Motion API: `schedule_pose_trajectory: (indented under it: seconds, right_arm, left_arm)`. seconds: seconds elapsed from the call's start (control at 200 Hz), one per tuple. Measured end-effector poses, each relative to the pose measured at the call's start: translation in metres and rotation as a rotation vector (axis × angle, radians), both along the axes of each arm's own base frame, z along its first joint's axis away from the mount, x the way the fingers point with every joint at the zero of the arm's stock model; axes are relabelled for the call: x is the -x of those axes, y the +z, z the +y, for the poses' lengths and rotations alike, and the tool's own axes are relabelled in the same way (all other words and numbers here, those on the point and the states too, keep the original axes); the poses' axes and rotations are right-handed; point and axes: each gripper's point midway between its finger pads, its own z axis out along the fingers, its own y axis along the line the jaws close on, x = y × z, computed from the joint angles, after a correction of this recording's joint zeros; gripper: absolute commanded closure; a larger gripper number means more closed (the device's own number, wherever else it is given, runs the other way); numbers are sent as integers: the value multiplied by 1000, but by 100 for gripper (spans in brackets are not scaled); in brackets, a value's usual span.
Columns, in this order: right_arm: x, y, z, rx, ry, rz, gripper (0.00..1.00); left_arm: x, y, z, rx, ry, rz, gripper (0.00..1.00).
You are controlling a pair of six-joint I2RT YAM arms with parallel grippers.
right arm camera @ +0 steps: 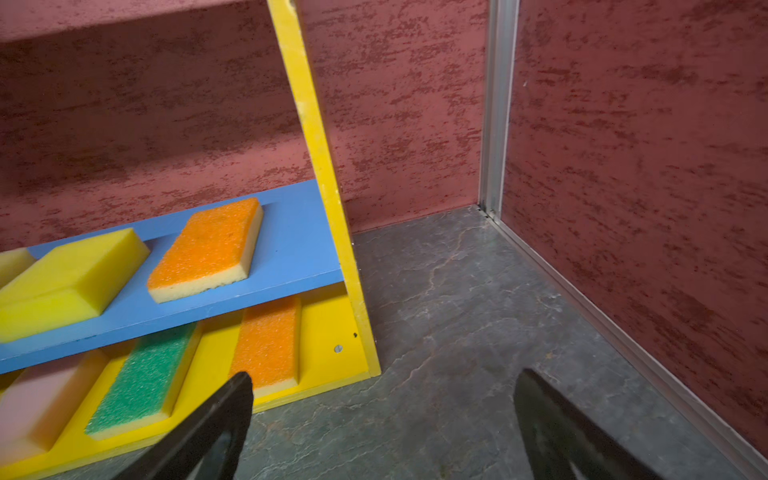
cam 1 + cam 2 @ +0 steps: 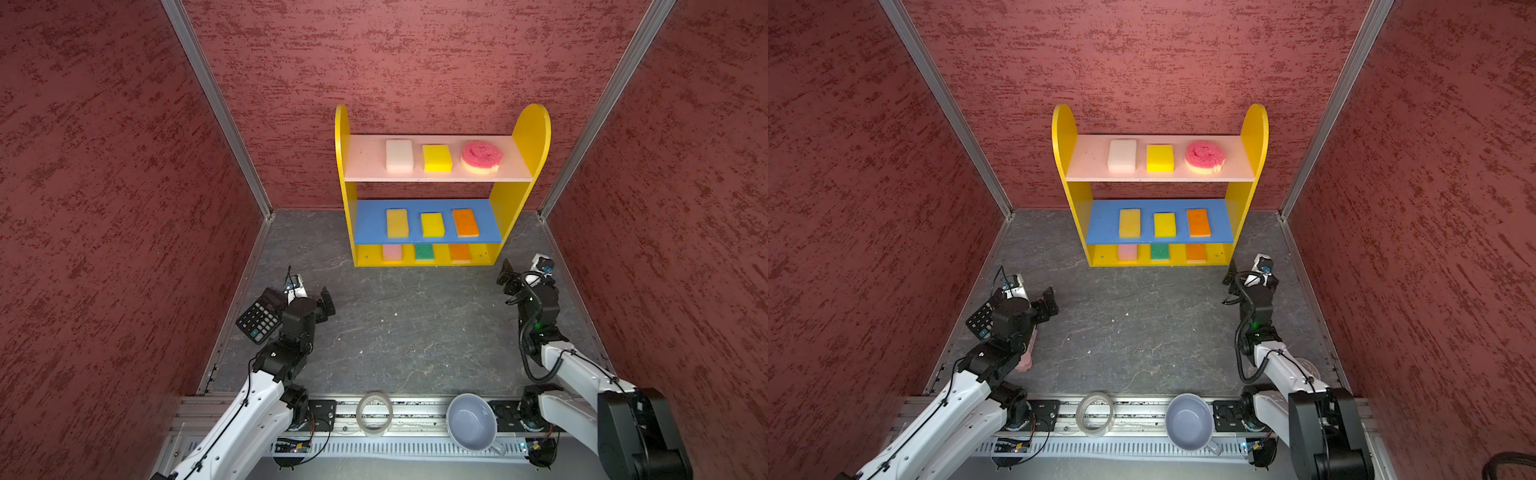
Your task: Place and organize the cleaning sponges onto the shelf
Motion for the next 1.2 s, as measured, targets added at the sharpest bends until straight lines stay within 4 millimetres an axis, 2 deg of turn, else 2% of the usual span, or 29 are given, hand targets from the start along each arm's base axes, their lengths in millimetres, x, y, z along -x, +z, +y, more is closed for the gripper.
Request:
schedule_pose_trajectory:
  seconds: [0.195, 0.276, 0.476, 0.621, 0.741, 0.847, 0.942, 1.067, 1.202]
  right_arm:
    - [7, -46, -14, 21, -78, 101, 1]
    - [8, -56, -18, 41, -102, 137, 1]
    - [1, -53, -26, 82, -141, 138, 1]
    - [-15, -46, -28, 91, -163, 141, 1]
    - [-17, -42, -32, 105, -188, 128, 1]
    - [-20, -41, -35, 125, -196, 114, 1]
    - [-24, -48, -35, 144, -195, 139, 1]
    - [-41, -47, -34, 156, -191, 159, 1]
    - [-53, -43, -36, 154, -188, 163, 1]
  left_arm:
    - [-2, -5, 1, -44, -33, 35, 1]
    - [-3, -6, 4, -60, -35, 40, 1]
    - [-11, -11, 20, -87, 0, 49, 1]
    - [-13, -41, 32, -86, 22, 101, 0]
    - [-11, -62, 41, -74, 35, 134, 1]
    - [-20, -58, 47, -61, 52, 78, 0]
    - [-30, -55, 57, -37, 75, 28, 0]
    - [-45, -58, 70, 2, 87, 13, 0]
    - [-66, -54, 72, 19, 68, -19, 1]
